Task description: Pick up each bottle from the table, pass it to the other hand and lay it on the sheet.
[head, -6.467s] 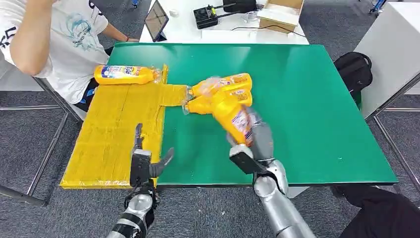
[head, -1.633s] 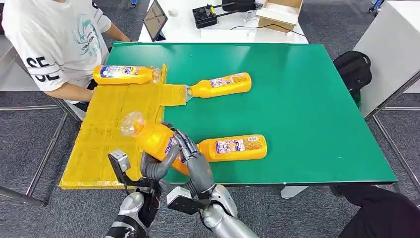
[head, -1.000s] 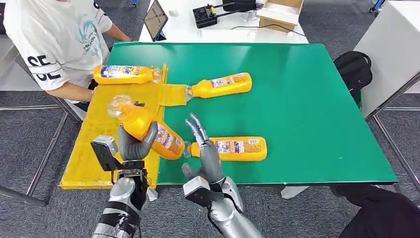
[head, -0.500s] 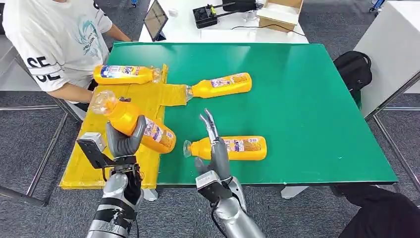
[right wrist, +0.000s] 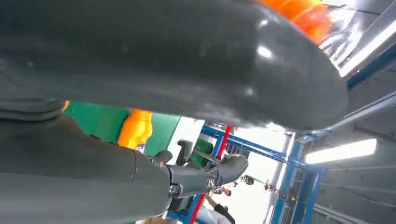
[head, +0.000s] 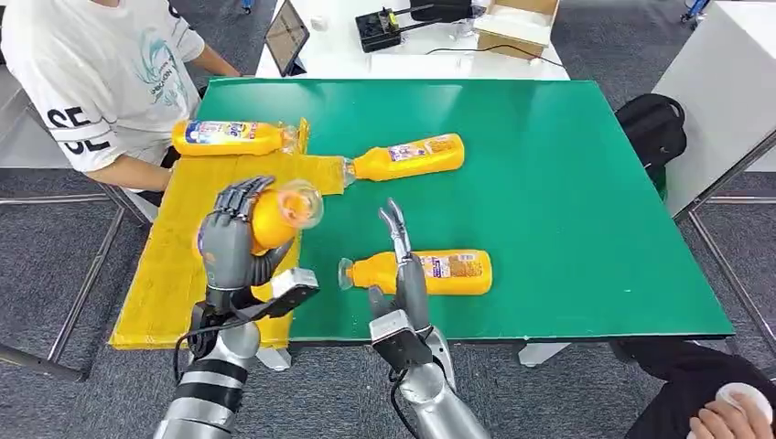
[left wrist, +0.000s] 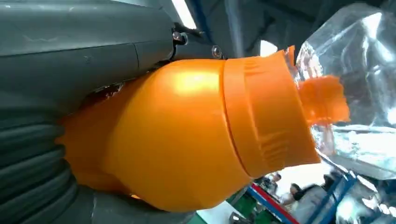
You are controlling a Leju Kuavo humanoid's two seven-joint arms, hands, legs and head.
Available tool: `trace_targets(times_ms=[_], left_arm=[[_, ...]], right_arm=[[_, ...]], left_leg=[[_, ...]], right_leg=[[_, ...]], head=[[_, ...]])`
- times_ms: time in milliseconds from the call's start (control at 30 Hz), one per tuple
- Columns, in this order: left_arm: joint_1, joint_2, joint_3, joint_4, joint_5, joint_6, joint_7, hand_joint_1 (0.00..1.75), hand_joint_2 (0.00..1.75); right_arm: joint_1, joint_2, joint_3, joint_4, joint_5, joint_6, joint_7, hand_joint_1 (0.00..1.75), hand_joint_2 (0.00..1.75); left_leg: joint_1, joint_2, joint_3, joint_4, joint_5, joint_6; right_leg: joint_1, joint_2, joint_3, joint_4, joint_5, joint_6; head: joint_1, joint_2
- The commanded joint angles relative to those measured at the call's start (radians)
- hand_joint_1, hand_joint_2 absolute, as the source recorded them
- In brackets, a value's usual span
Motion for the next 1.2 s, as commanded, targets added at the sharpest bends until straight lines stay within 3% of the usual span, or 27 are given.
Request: trace_targets(times_ms=[33, 133, 167, 200, 267, 333, 367, 400, 433, 533, 567, 600, 633, 667, 700, 767, 933, 1067, 1133, 1200], left_arm=[[-0.047, -0.007, 0.068, 0.041, 0.058, 0.002, 0.003, 1.75, 1.75], [-0.047, -0.007, 0.068, 0.041, 0.058, 0.002, 0.003, 1.75, 1.75], [-0.056, -0.032, 0.153, 0.004, -0.195, 0.002, 0.003, 1.75, 1.75], [-0.075, -0.032, 0.191, 0.023, -0.269, 0.002, 0.003, 1.75, 1.75], [-0.092, -0.013, 0.179, 0.014, -0.427, 0.002, 0.071, 1.75, 1.75], [-0.107, 0.049, 0.102, 0.035, -0.468, 0.002, 0.185, 1.75, 1.75], [-0.113, 0.119, -0.003, 0.05, -0.482, 0.002, 0.289, 1.75, 1.75], [-0.118, 0.134, -0.039, 0.065, -0.482, 0.002, 0.329, 1.75, 1.75], [-0.13, 0.195, -0.137, 0.1, -0.482, 0.002, 0.415, 1.75, 1.75], [-0.152, 0.248, -0.283, 0.174, -0.482, 0.002, 0.547, 1.75, 1.75], [-0.164, 0.274, -0.299, 0.195, -0.458, 0.002, 0.546, 1.75, 1.75], [-0.15, 0.262, -0.355, 0.208, -0.482, 0.002, 0.624, 1.75, 1.75], [-0.185, 0.269, -0.332, 0.271, -0.454, 0.002, 0.586, 1.75, 1.75], [-0.226, 0.233, -0.28, 0.343, -0.478, 0.002, 0.561, 1.75, 1.75], [-0.176, 0.239, -0.256, 0.306, -0.482, 0.002, 0.54, 1.75, 1.75], [-0.209, 0.283, -0.379, 0.378, -0.482, 0.002, 0.65, 1.75, 1.75], [-0.276, 0.292, -0.416, 0.546, -0.433, 0.002, 0.683, 1.75, 1.75], [-0.287, 0.269, -0.307, 0.641, -0.444, 0.002, 0.637, 1.75, 1.75], [-0.287, 0.255, -0.196, 0.687, -0.482, 0.002, 0.592, 1.75, 1.75], [-0.301, 0.254, -0.195, 0.739, -0.482, 0.002, 0.608, 1.75, 1.75]], right_arm=[[-0.036, 0.021, 0.01, 0.059, -0.007, -0.004, -0.034, 0.0, 0.0], [-0.036, 0.021, 0.01, 0.059, -0.007, -0.004, -0.034, 0.0, 0.0], [-0.034, 0.021, 0.008, 0.046, -0.005, -0.006, -0.034, 0.0, 0.0], [-0.033, 0.017, 0.015, 0.029, -0.008, -0.01, -0.034, 0.0, 0.0], [-0.035, 0.01, 0.032, 0.013, -0.021, -0.019, -0.034, 0.0, 0.0], [-0.031, 0.009, 0.039, -0.003, -0.026, -0.019, -0.034, 0.0, 0.0], [-0.03, 0.008, 0.042, -0.006, -0.026, -0.02, -0.034, 0.0, 0.0], [-0.028, 0.008, 0.043, -0.009, -0.028, -0.021, -0.034, 0.0, 0.0], [-0.026, 0.009, 0.044, -0.01, -0.031, -0.019, -0.034, 0.0, 0.0], [-0.03, 0.006, 0.057, -0.008, -0.044, -0.02, -0.034, 0.0, 0.0], [-0.003, 0.021, 0.0, -0.039, 0.006, 0.039, -0.034, 0.0, 0.0], [-0.02, 0.013, 0.044, -0.021, -0.027, 0.003, -0.034, 0.0, 0.0], [-0.028, 0.014, 0.06, -0.012, -0.028, -0.002, -0.034, 0.0, 0.0], [-0.036, 0.021, 0.026, -0.026, -0.011, 0.039, -0.031, 0.0, 0.0], [-0.024, 0.021, 0.047, -0.021, -0.012, 0.011, -0.034, 0.0, 0.0], [-0.032, 0.009, 0.086, -0.023, -0.041, -0.008, -0.034, 0.0, 0.0], [-0.022, -0.005, 0.106, -0.073, -0.073, -0.015, -0.034, 0.0, 0.0], [0.008, -0.017, 0.112, -0.174, -0.077, -0.038, -0.034, 0.0, 0.0], [0.016, -0.027, 0.123, -0.202, -0.086, -0.042, -0.034, 0.0, 0.0], [0.023, -0.028, 0.123, -0.217, -0.082, -0.035, -0.034, 0.0, 0.0]], left_leg=[[0.0, 0.001, 0.005, -0.001, -0.002, 0.001], [0.0, -0.001, 0.005, 0.0, -0.002, 0.001], [0.0, 0.0, 0.003, 0.0, -0.001, 0.001], [0.0, 0.001, 0.006, 0.0, -0.002, 0.001], [0.001, 0.001, 0.002, 0.0, -0.001, 0.0], [0.0, -0.001, 0.002, 0.0, 0.0, 0.0], [0.0, 0.0, 0.005, 0.0, -0.002, 0.001], [0.0, 0.0, 0.004, 0.0, -0.001, 0.001], [0.0, 0.0, 0.002, -0.001, 0.0, 0.0], [0.0, -0.002, 0.002, -0.001, 0.0, 0.0], [0.0, -0.002, 0.003, -0.001, 0.0, 0.0], [0.0, -0.003, 0.005, -0.001, 0.0, 0.0], [0.0, -0.003, 0.004, -0.001, 0.0, 0.0], [0.0, -0.004, 0.003, -0.001, 0.001, 0.0], [0.0, -0.002, 0.005, -0.001, 0.0, 0.0], [0.0, -0.001, 0.004, -0.001, 0.0, 0.0], [0.0, -0.001, 0.005, -0.001, 0.0, 0.0], [0.0, 0.0, 0.003, -0.001, 0.0, 0.0], [0.0, 0.0, 0.005, 0.0, -0.001, 0.0], [0.0, 0.0, 0.003, -0.001, 0.0, 0.0]], right_leg=[[0.001, 0.0, 0.005, 0.0, -0.002, -0.003], [0.001, -0.001, 0.005, 0.0, -0.002, -0.003], [0.001, 0.001, 0.003, 0.0, -0.001, -0.002], [0.001, 0.001, 0.006, 0.001, -0.002, -0.003], [0.001, 0.001, 0.002, 0.001, -0.001, -0.002], [0.001, 0.0, 0.002, 0.001, -0.001, -0.002], [0.001, 0.0, 0.004, 0.001, -0.002, -0.004], [0.001, 0.001, 0.004, 0.001, -0.002, -0.004], [0.0, 0.0, 0.002, 0.001, -0.001, -0.003], [0.001, -0.002, 0.002, 0.001, -0.001, -0.003], [0.0, -0.002, 0.001, 0.001, -0.001, -0.002], [0.001, -0.004, 0.004, 0.002, -0.002, -0.004], [0.0, -0.004, 0.003, 0.002, -0.002, -0.003], [0.0, -0.003, 0.003, 0.002, -0.001, -0.002], [0.001, -0.002, 0.004, 0.002, -0.002, -0.003], [0.0, 0.0, 0.002, 0.002, -0.001, -0.002], [0.001, -0.001, 0.004, 0.002, -0.002, -0.004], [0.001, 0.0, 0.002, 0.002, -0.001, -0.003], [0.001, 0.0, 0.004, 0.002, -0.002, -0.003], [0.0, 0.0, 0.002, 0.002, -0.001, -0.002]], head=[[0.0, 0.0], [0.0, 0.0], [0.0, 0.0], [0.0, 0.0], [0.0, 0.0], [0.0, 0.0], [0.0, 0.0], [0.0, 0.0], [0.0, 0.0], [0.0, 0.0], [0.0, 0.0], [0.0, 0.0], [0.0, 0.0], [0.0, 0.0], [0.0, 0.0], [0.0, 0.0], [0.001, 0.0], [0.0, 0.0], [0.0, 0.0], [0.0, 0.0]])
